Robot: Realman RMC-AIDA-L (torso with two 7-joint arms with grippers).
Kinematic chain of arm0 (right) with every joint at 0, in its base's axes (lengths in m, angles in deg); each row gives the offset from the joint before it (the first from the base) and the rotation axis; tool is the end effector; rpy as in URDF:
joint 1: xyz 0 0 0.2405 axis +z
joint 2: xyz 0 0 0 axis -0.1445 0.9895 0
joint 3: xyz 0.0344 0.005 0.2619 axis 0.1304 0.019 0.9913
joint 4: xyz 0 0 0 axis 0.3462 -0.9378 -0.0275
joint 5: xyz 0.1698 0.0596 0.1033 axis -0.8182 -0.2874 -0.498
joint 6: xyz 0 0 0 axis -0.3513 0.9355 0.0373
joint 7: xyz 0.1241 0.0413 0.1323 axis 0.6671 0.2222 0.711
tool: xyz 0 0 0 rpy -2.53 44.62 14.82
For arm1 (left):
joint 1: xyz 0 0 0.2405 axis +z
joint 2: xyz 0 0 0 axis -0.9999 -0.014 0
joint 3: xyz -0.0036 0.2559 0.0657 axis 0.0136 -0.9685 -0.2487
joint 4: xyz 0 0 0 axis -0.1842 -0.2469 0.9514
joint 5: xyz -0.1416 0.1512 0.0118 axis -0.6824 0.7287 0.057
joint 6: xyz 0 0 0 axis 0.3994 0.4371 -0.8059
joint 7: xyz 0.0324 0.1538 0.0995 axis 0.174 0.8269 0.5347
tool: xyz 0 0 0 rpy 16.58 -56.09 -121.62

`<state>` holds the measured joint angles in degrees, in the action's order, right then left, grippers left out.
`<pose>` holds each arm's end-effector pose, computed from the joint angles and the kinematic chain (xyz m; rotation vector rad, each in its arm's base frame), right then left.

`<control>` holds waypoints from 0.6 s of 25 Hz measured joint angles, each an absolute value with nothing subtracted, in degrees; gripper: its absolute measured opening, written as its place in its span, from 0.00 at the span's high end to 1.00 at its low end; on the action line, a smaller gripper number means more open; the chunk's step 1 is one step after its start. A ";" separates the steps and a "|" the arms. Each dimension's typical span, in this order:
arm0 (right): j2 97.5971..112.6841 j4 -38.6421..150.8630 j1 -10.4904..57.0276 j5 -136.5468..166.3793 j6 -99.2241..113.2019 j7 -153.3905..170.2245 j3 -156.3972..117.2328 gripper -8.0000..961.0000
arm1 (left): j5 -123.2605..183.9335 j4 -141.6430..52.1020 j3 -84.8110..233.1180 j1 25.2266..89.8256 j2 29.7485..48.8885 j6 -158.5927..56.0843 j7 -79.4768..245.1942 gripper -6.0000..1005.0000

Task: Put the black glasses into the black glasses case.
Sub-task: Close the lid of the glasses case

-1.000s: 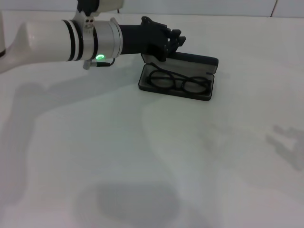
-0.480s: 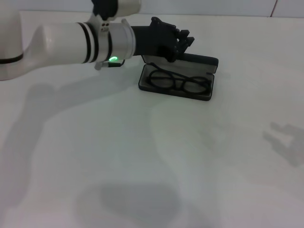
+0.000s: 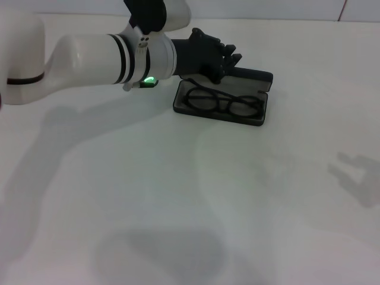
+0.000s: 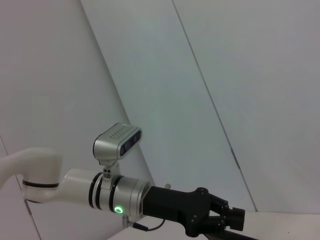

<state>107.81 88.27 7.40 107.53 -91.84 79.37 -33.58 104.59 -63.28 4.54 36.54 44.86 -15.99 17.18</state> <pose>0.3082 0.2686 0.0441 -2.3734 0.7016 1.0694 -0.1545 0.4584 -0.1320 -2.5940 -0.2189 -0.3387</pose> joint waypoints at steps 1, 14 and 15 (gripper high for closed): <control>107.83 88.25 7.43 107.53 -91.83 79.37 -33.58 0.64 | 104.58 -63.15 4.54 36.54 44.87 -16.03 17.18 0.82; 107.83 87.41 7.28 107.52 -91.72 79.25 -33.58 0.63 | 104.40 -61.55 2.91 36.98 44.84 -15.14 16.25 0.82; 107.83 87.41 7.26 107.52 -91.69 79.25 -33.58 0.63 | 104.41 -61.54 2.91 37.12 44.83 -14.76 16.23 0.82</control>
